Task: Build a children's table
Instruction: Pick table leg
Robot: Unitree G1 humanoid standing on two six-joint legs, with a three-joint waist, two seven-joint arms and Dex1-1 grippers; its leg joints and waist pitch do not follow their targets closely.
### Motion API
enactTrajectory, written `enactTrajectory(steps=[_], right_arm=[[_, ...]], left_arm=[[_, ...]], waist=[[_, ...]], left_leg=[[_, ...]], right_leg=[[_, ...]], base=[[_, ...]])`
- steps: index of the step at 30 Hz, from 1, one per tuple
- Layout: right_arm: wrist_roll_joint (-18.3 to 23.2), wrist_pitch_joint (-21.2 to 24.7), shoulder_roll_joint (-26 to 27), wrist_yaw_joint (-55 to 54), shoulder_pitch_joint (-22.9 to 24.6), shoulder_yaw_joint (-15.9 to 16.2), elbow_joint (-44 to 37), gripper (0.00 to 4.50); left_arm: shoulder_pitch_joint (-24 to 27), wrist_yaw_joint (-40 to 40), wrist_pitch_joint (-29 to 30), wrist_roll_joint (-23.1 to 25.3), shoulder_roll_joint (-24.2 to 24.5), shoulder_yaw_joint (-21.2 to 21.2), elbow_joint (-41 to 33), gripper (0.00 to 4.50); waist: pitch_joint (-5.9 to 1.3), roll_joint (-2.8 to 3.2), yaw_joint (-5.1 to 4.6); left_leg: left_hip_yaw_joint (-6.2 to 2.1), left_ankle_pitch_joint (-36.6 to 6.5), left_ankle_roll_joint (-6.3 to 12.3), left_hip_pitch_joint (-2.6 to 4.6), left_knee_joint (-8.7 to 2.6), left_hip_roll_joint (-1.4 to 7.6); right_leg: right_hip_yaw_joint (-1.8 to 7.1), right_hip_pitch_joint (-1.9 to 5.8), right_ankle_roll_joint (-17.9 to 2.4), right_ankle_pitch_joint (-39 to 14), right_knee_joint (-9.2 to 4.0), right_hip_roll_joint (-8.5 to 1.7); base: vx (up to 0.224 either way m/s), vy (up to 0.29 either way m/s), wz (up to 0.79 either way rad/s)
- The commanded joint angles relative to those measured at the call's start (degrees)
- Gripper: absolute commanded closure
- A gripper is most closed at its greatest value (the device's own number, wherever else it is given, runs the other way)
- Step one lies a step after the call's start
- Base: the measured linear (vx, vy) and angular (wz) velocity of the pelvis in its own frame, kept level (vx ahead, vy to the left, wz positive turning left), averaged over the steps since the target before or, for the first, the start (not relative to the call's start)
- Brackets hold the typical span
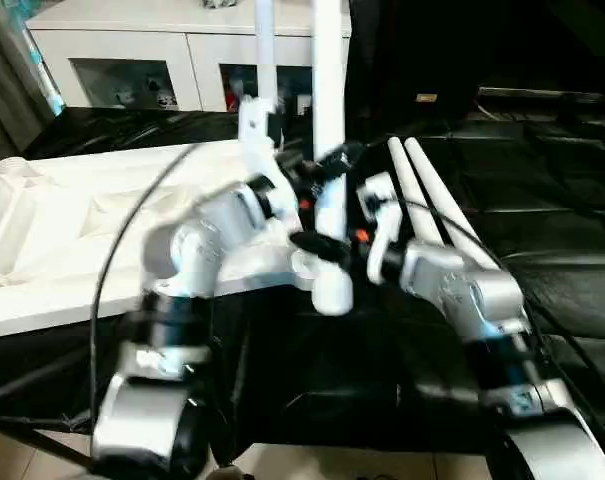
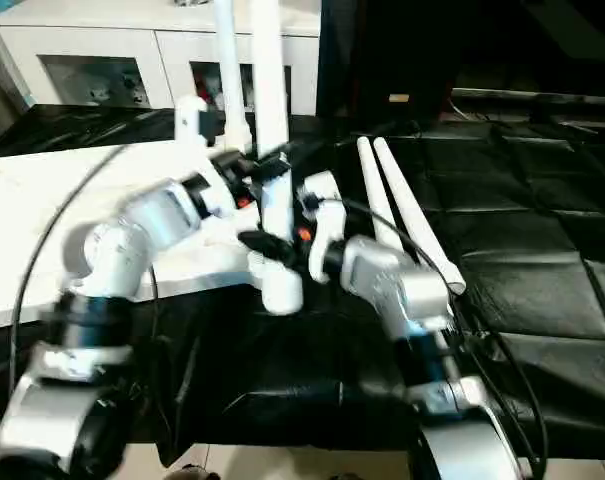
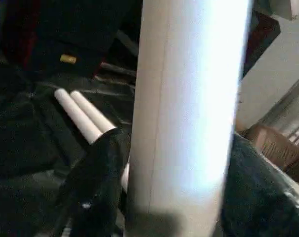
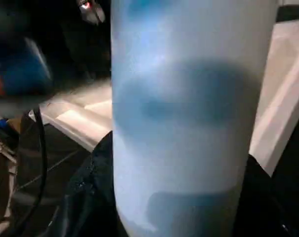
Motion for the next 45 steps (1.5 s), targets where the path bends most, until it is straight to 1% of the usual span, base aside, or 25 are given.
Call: enactTrajectory(steps=[1, 3, 6, 8, 9, 10, 11, 12, 13, 14, 16, 17, 19, 20, 21, 23, 27, 31, 32, 35, 36, 37, 39, 40, 45], right_arm=[[-0.7, -1.1, 0.3, -0.8, -1.1, -0.2, 0.9, 2.64], [-1.1, -1.6, 0.2, -0.9, -1.3, -0.2, 1.2, 2.64], [-1.3, -2.0, 0.1, -0.6, -1.4, -0.2, 1.5, 2.64], [-1.5, -2.2, -0.2, -0.3, -1.1, 0.0, 1.0, 2.64], [-1.5, -2.2, -0.3, -0.3, -1.1, 0.0, 0.9, 2.64], [-1.6, -2.3, -0.3, -0.3, -1.1, 0.0, 0.9, 2.64], [-1.7, -2.4, -0.4, -0.2, -1.0, -0.1, 0.9, 2.64], [-1.7, -2.5, -0.5, -0.1, -1.0, -0.1, 0.9, 2.29], [-0.8, -1.8, -0.7, 0.7, -0.9, -0.5, 0.8, 2.08], [0.8, -0.6, -1.6, 3.3, -0.4, -0.6, -0.5, 1.94], [1.3, 0.2, -2.3, 4.7, 0.0, -0.4, -1.3, 1.85], [1.6, 0.8, -3.1, 6.2, 0.5, 0.1, -2.2, 1.74], [1.9, 1.7, -5.8, 9.8, 1.9, 1.6, -4.6, 1.52], [2.0, 2.0, -6.8, 11.0, 2.4, 2.0, -5.3, 1.48], [2.2, 2.4, -7.7, 12.1, 2.8, 2.3, -5.9, 1.47], [2.2, 2.8, -8.8, 13.0, 3.1, 2.5, -6.4, 1.47], [1.8, 3.0, -9.6, 12.0, 2.9, 1.8, -6.1, 1.47], [1.2, 3.0, -9.2, 11.5, 2.6, 2.0, -5.6, 1.47], [1.0, 3.0, -9.0, 11.4, 2.5, 2.1, -5.5, 1.47], [0.7, 3.2, -8.3, 11.0, 1.9, 2.2, -4.9, 1.47], [0.7, 3.2, -8.3, 10.9, 1.8, 2.2, -4.8, 1.47], [0.9, 3.4, -8.1, 10.9, 1.5, 2.1, -4.6, 1.47], [1.2, 3.8, -8.1, 11.1, 1.0, 2.1, -4.3, 1.47], [1.2, 3.8, -8.1, 11.1, 0.9, 2.1, -4.3, 1.47], [0.2, 4.6, -8.9, 11.3, 0.6, 3.0, -2.9, 1.47]], left_arm=[[0.2, 2.4, -0.8, 2.4, 0.1, -1.1, -0.6, 1.92], [-0.1, 3.5, -2.0, 4.2, 0.6, -1.8, -0.4, 2.23], [-0.5, 4.5, -3.3, 5.4, 1.2, -1.4, 0.0, 2.53], [-0.9, 4.8, -4.5, 5.7, 1.6, -0.8, 0.1, 2.61], [-1.0, 4.7, -4.8, 5.7, 1.8, -0.6, 0.3, 2.61], [-1.1, 4.7, -5.1, 5.6, 1.8, -0.6, 0.3, 2.62], [-1.2, 4.5, -5.3, 5.5, 1.8, -0.5, 0.3, 2.64], [-1.2, 4.3, -5.3, 5.4, 1.9, -0.5, 0.3, 2.65], [-1.3, 3.3, -5.3, 5.0, 2.0, -0.6, 0.3, 2.65], [-1.4, 1.3, -5.0, 4.1, 2.2, -0.7, 0.2, 2.65], [-1.4, 0.1, -4.8, 3.6, 2.4, -0.9, 0.1, 2.65], [-1.4, -1.3, -4.7, 3.1, 2.7, -1.2, 0.0, 2.65], [-1.4, -5.6, -3.9, 1.4, 4.0, -2.1, -0.5, 2.65], [-1.5, -7.2, -3.5, 0.8, 4.5, -2.4, -0.6, 2.65], [-1.9, -7.7, -3.4, 0.5, 4.9, -2.1, -0.2, 2.65], [-2.8, -7.8, -3.5, 0.8, 5.6, -1.8, 0.9, 2.65], [-3.7, -9.4, -3.2, 0.6, 6.4, -2.0, 1.0, 2.65], [-3.4, -10.7, -2.5, 0.2, 6.3, -2.9, -0.2, 2.65], [-3.4, -11.0, -2.3, 0.0, 6.2, -3.3, -0.5, 2.65], [-3.1, -11.8, -1.9, -0.3, 6.0, -4.1, -1.0, 2.65], [-3.1, -11.9, -1.9, -0.3, 6.0, -4.2, -1.1, 2.65], [-2.9, -12.5, -1.7, -0.1, 6.1, -4.8, -1.4, 2.65], [-2.5, -13.3, -1.4, 0.3, 6.3, -5.8, -1.9, 2.65], [-2.5, -13.4, -1.3, 0.3, 6.4, -5.8, -1.9, 2.65], [-2.9, -14.3, -1.1, 0.6, 7.2, -6.1, -2.0, 2.65]], waist=[[-4.96, -0.44, 0.02], [-4.99, -0.44, 0.05], [-5.07, -0.37, 0.05], [-5.05, -0.42, 0.06], [-5.05, 0.31, 0.15], [-5.03, -0.09, -0.01], [-5.07, -0.1, 0.02], [-5.07, -0.09, 0.03], [-5.05, 0.1, 0.04], [-5.04, -0.01, 0.02], [-5.1, -0.01, 0.1], [-5.04, 0.01, 0.07], [-5.07, -0.17, 0.2], [-5.11, -0.14, 0.29], [-5.09, -0.12, 0.37], [-5.06, -0.15, 0.22], [-4.92, -0.22, 0.18], [-5.03, -0.22, 0.06], [-5.08, -0.4, 0.06], [-5.1, -0.32, 0.08], [-5.07, -0.32, 0.07], [-5.09, -0.46, 0.08], [-5.04, -0.36, 0.08], [-5.02, -0.5, 0.08], [-5.04, -0.44, 0.04]], left_leg=[[0.13, -7.4, 1.63, 0.52, -3.33, 0.49], [0.09, -7.3, 1.6, 0.52, -3.37, 0.48], [0.05, -6.9, 1.47, 0.51, -3.34, 0.49], [0.09, -6.9, 1.55, 0.47, -3.27, 0.41], [0.0, -7.0, 1.42, 0.51, -3.25, 0.41], [0.07, -7.4, 1.42, 0.49, -3.26, 0.39], [0.06, -7.4, 1.44, 0.5, -3.28, 0.39], [0.06, -7.4, 1.41, 0.52, -3.28, 0.42], [0.04, -7.6, 1.42, 0.54, -3.27, 0.38], [0.05, -8.0, 1.45, 0.57, -3.3, 0.39], [0.02, -8.0, 1.56, 0.59, -3.28, 0.44], [-0.02, -7.9, 1.9, 0.56, -3.29, 0.4], [0.06, -7.7, 2.17, 0.67, -3.25, 0.38], [0.04, -7.4, 2.26, 0.64, -3.21, 0.37], [0.04, -7.2, 2.33, 0.57, -3.19, 0.39], [0.06, -7.5, 2.26, 0.56, -3.17, 0.41], [0.08, -8.6, 1.73, 0.62, -3.21, 0.39], [0.09, -7.9, 1.68, 0.59, -3.13, 0.36], [0.12, -7.8, 1.72, 0.6, -3.13, 0.41], [0.12, -7.3, 2.11, 0.6, -3.1, 0.45], [0.12, -7.4, 2.12, 0.58, -3.13, 0.45], [0.1, -7.4, 2.08, 0.6, -3.14, 0.49], [0.13, -7.5, 1.99, 0.62, -3.15, 0.5], [0.14, -7.5, 1.95, 0.57, -3.16, 0.49], [0.16, -7.3, 1.9, 0.58, -3.11, 0.4]], right_leg=[[2.1, 3.99, -9.8, -10.6, -4.01, -2.78], [2.08, 4.0, -9.7, -10.6, -4.05, -2.82], [2.07, 4.02, -9.9, -9.4, -3.85, -2.75], [2.09, 4.07, -10.3, -8.9, -3.85, -2.8], [2.07, 4.02, -10.4, -9.0, -3.76, -2.84], [2.05, 4.04, -10.3, -8.9, -3.92, -2.74], [2.04, 4.08, -10.4, -8.7, -3.85, -2.74], [2.05, 4.07, -10.5, -8.6, -3.83, -2.76], [2.03, 4.05, -10.6, -8.7, -3.85, -2.75], [1.99, 4.1, -10.6, -9.0, -3.96, -2.72], [2.02, 4.18, -10.7, -8.5, -3.81, -2.73], [2.0, 4.21, -10.6, -7.7, -3.76, -2.57], [2.03, 4.22, -10.5, -8.0, -3.85, -2.61], [2.04, 4.29, -10.6, -7.8, -3.76, -2.66], [2.04, 4.27, -10.8, -7.7, -3.74, -2.71], [2.03, 4.15, -11.3, -8.0, -3.74, -2.65], [2.0, 4.12, -10.9, -11.0, -4.03, -2.8], [2.01, 4.12, -11.2, -10.0, -3.89, -2.73], [2.03, 4.13, -11.4, -9.7, -3.84, -2.74], [2.02, 4.07, -11.8, -9.2, -3.74, -2.75], [2.02, 4.08, -11.8, -9.2, -3.75, -2.73], [2.02, 4.13, -11.7, -9.2, -3.73, -2.74], [2.04, 4.08, -11.7, -9.7, -3.8, -2.81], [2.06, 4.13, -11.7, -9.8, -3.76, -2.8], [2.04, 4.13, -11.3, -9.9, -3.79, -2.71]], base=[[0.0, 0.0, 0.0], [0.0, 0.0, 0.0], [0.0, 0.0, 0.0], [0.0, 0.0, 0.0], [0.0, 0.0, 0.0], [0.0, 0.0, 0.0], [0.0, 0.0, 0.0], [0.0, 0.0, 0.0], [0.0, 0.0, 0.0], [0.0, 0.0, 0.0], [0.0, 0.0, 0.0], [0.0, 0.0, 0.0], [0.0, 0.0, 0.0], [0.0, 0.0, 0.0], [0.0, 0.0, 0.0], [0.0, 0.0, 0.0], [0.0, 0.0, 0.0], [0.0, 0.0, 0.0], [0.0, 0.0, 0.0], [0.0, 0.0, 0.0], [0.0, 0.0, 0.0], [0.0, 0.0, 0.0], [0.0, 0.0, 0.0], [0.0, 0.0, 0.0], [0.0, 0.0, 0.0]])
